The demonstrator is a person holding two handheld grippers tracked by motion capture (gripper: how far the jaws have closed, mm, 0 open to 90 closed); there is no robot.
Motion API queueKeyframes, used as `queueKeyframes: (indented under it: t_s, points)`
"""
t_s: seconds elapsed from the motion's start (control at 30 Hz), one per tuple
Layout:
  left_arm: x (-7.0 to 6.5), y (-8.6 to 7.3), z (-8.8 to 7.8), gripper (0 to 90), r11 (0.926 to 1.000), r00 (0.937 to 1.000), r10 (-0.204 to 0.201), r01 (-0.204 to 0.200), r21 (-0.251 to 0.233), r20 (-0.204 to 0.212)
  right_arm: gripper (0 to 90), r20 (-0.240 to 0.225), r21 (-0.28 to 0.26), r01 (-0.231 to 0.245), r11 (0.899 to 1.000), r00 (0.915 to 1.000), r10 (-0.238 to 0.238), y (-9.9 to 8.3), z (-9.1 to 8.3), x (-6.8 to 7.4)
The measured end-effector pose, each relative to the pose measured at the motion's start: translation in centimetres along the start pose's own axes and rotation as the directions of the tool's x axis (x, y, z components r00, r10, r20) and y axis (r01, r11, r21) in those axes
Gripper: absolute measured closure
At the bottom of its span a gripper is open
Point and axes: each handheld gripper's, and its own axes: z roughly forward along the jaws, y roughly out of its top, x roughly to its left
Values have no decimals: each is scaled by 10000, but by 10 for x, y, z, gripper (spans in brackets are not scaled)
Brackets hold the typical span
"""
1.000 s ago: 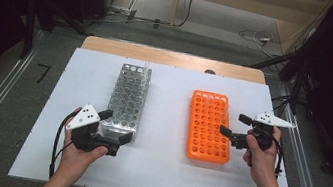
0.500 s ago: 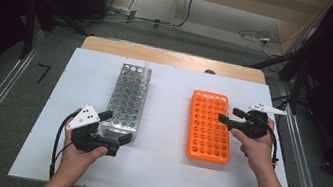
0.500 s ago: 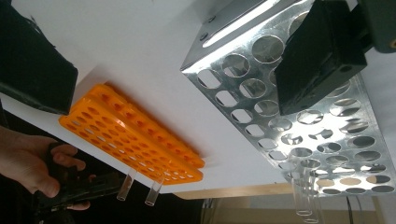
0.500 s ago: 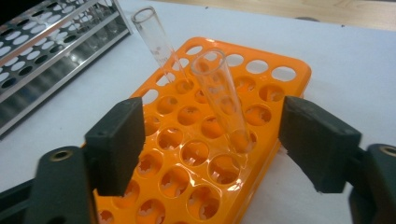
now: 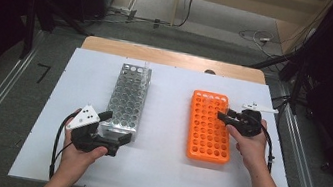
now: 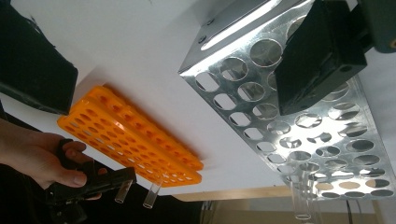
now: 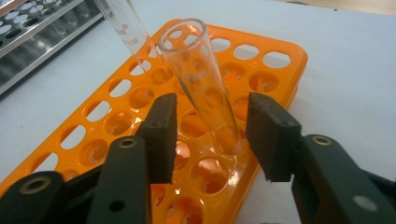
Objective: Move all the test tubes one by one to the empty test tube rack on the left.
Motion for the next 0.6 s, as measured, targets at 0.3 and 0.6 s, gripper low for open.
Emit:
queueKeyframes:
  t_s: [0.3, 0.6]
  points:
    - [1, 0, 0, 0, 10000, 10000, -31, 31, -2, -57, 687, 463, -280, 486, 9984, 9978, -472, -5, 2, 3]
    - [2, 0, -1, 0, 10000, 9999, -63, 63, 11, -112, 737, 748, -361, 615, 9975, 9955, -586, -5, 2, 2]
